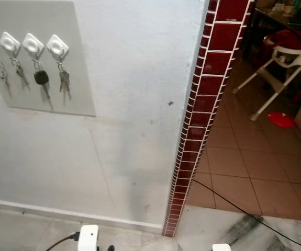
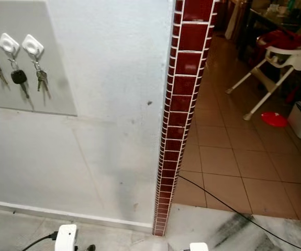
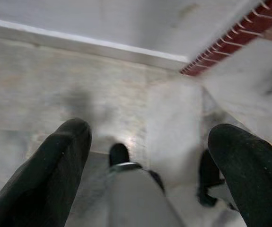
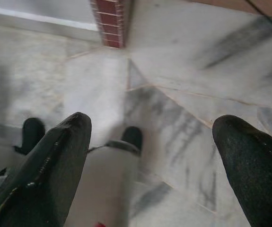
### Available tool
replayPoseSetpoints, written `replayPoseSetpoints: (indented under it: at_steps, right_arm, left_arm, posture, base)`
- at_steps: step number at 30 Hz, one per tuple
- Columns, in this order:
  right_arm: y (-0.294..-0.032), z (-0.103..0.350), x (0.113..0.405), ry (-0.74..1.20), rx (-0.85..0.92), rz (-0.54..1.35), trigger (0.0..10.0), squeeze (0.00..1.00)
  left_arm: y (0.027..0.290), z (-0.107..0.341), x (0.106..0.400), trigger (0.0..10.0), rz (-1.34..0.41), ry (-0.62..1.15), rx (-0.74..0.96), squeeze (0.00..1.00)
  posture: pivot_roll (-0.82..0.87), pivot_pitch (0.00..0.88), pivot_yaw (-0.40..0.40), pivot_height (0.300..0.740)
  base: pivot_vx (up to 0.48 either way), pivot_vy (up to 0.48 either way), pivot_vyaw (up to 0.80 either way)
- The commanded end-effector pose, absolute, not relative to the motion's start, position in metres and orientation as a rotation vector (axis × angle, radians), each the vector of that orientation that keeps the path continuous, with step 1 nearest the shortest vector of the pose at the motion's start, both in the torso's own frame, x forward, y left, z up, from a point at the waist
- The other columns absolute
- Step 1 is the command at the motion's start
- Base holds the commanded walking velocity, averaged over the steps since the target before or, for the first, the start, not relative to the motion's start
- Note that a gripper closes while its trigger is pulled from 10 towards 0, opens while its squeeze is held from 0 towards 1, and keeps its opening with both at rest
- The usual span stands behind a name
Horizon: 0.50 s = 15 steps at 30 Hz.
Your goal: Hang keys on a hook
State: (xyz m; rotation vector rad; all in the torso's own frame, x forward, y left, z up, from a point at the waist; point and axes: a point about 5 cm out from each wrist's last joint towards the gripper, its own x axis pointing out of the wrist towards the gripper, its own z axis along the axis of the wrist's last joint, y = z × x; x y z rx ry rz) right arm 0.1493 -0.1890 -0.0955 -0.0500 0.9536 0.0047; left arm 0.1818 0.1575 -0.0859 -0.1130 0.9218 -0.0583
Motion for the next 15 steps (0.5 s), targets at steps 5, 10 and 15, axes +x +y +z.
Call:
replayPoseSetpoints:
  at_steps: [5, 10, 15]
  right_arm:
    - [-0.1882, -0.0958, 0.1498, 0.964, -0.047, 0.005, 10.0, 0.0]
    - [-0.1885, -0.0962, 0.1489, 0.969, -0.05, 0.001, 10.0, 0.0]
    - [-0.1885, -0.0964, 0.1484, 0.97, -0.052, 0.002, 10.0, 0.0]
  left_arm:
    - [0.1612, -0.0861, 0.1813, 10.0, -0.054, 0.927, -0.106, 0.0]
    - [0.1616, -0.0861, 0.181, 10.0, -0.055, 0.927, -0.109, 0.0]
    - [0.1615, -0.0861, 0.1811, 10.0, -0.057, 0.926, -0.109, 0.0]
  posture:
    - [-0.02, 0.0, 0.002, 0.74]
    - [-0.02, 0.0, 0.003, 0.74]
    - [-0.02, 0.0, 0.004, 0.74]
  base:
    - [0.0, 0.0, 0.0]
    - [0.0, 0.0, 0.0]
    - [0.0, 0.0, 0.0]
